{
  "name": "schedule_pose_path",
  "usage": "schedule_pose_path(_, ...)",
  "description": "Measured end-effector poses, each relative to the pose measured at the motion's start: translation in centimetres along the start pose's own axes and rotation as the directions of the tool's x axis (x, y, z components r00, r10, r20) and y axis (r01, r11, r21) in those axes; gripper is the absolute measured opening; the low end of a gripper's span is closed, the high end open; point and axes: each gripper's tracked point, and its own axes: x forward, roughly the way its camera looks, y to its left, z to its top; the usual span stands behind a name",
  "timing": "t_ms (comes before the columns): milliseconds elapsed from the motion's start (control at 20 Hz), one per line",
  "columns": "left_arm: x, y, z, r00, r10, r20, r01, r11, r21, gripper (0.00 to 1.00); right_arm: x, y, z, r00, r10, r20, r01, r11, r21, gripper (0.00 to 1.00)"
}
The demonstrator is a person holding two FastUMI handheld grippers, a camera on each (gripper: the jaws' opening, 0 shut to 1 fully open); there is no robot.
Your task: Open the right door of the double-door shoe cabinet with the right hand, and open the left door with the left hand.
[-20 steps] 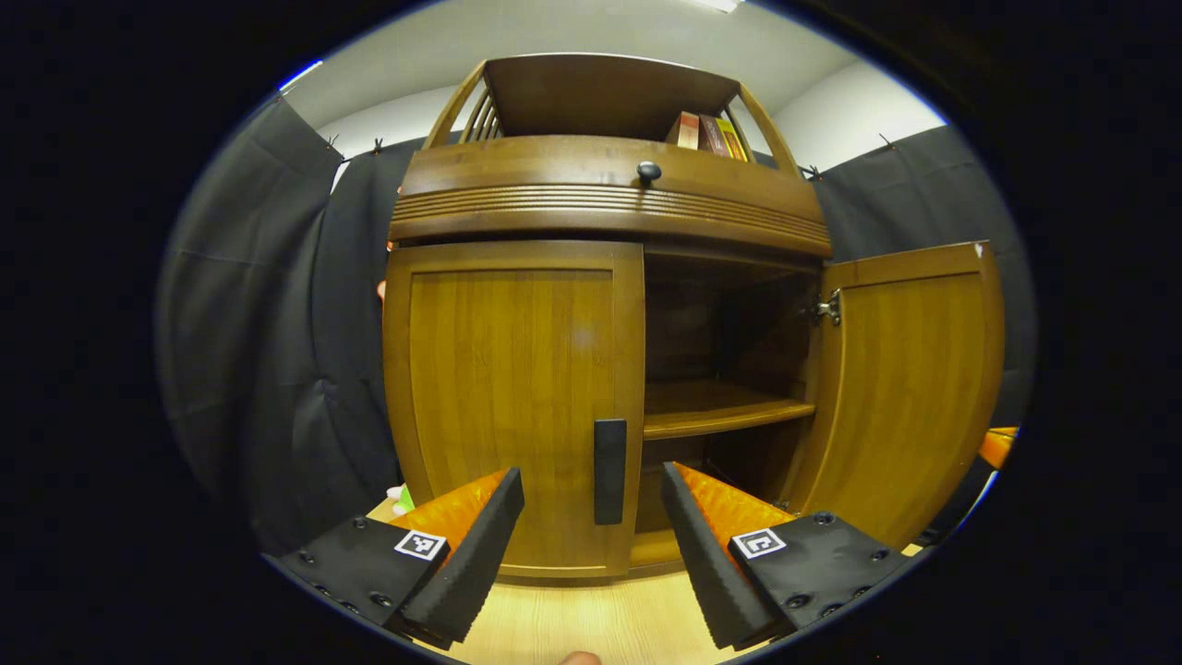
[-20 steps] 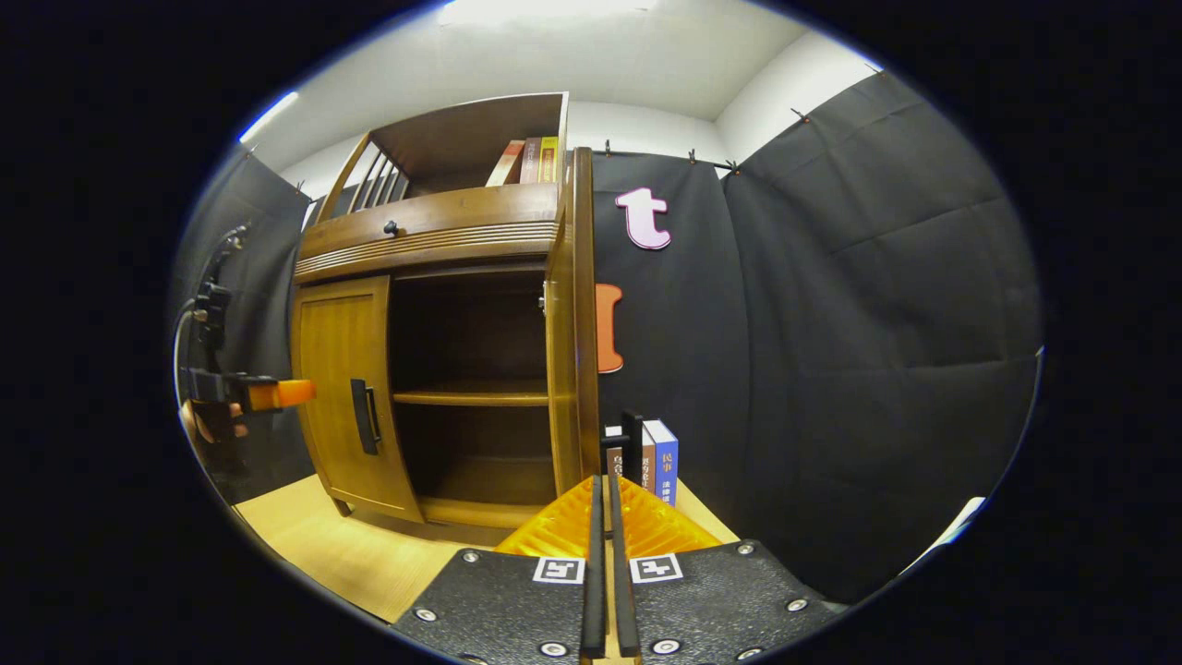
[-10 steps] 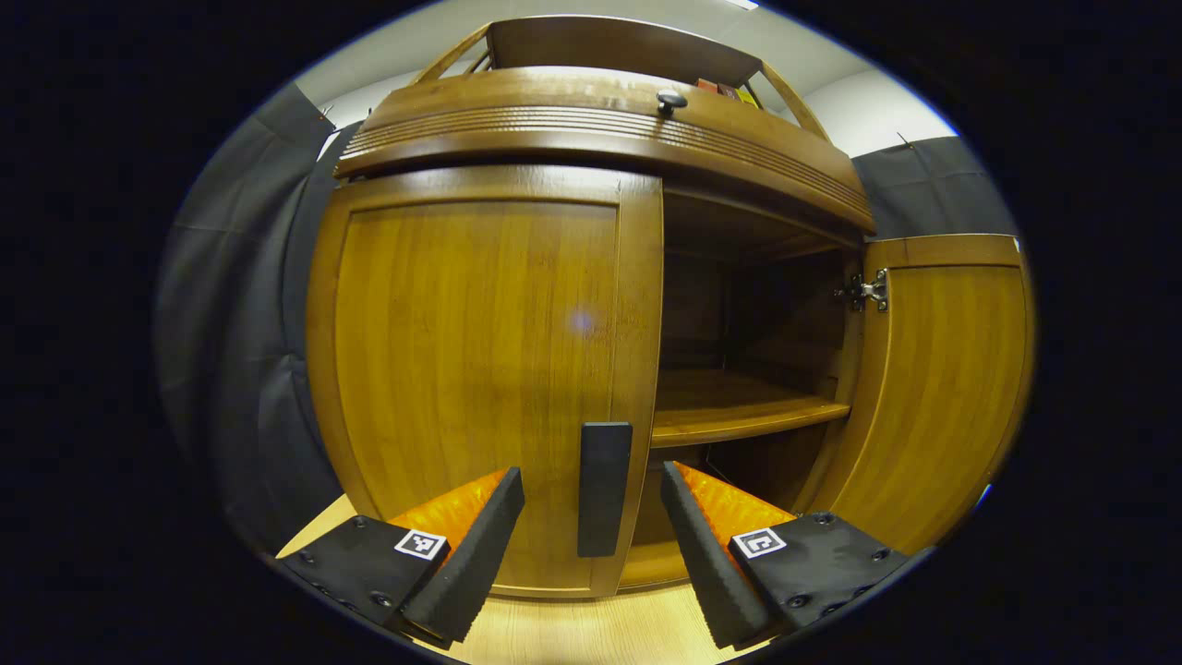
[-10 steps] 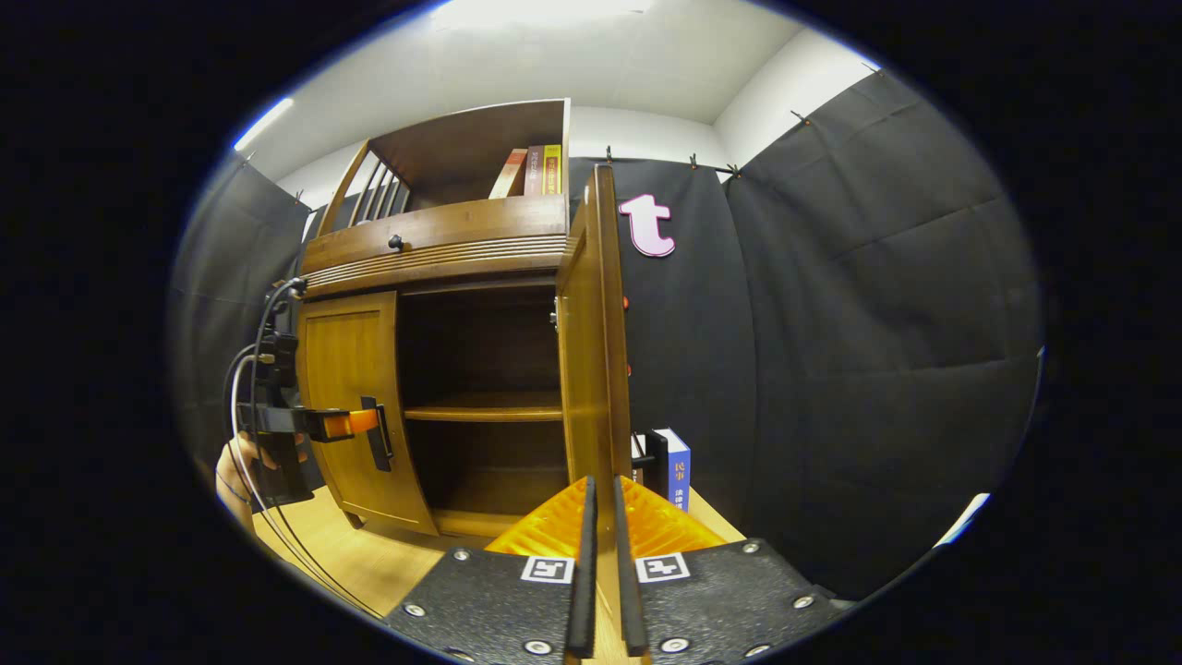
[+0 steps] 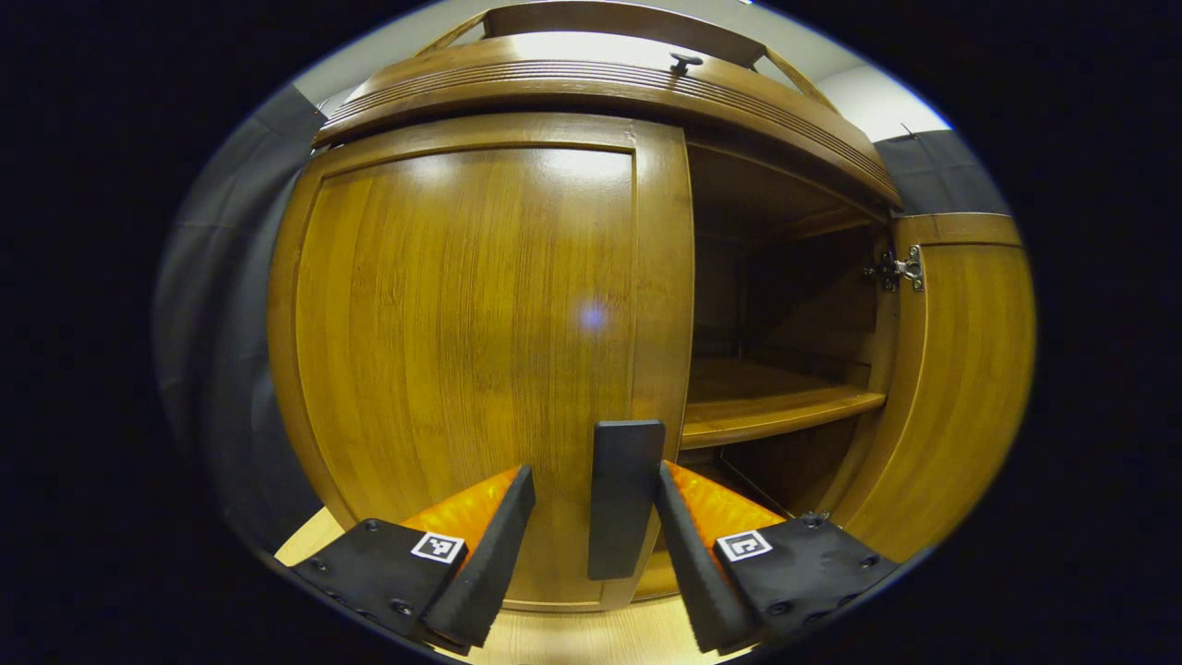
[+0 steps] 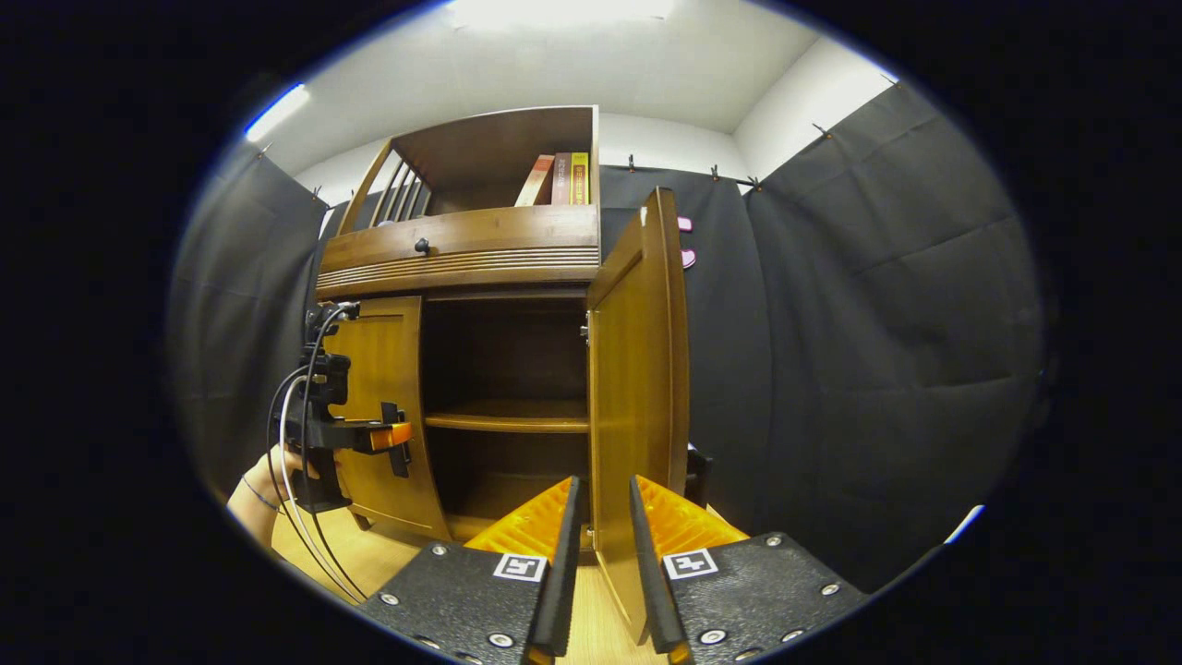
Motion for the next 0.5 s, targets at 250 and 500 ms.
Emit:
schedule_pose_path(250,0.3,-1.6,-0.3,0.999,-0.049,-0.009,0.049,0.999,0.010,0.60,0.9,1.1,0.0,1.000,0.022,-0.009,-0.022,0.999,0.026,0.60)
schedule_pose_path(500,-0.2,-1.6,-0.3,0.999,-0.047,-0.018,0.048,0.998,0.040,0.36,1.3,1.4,-0.3,1.000,0.019,-0.020,-0.018,0.999,0.036,0.66)
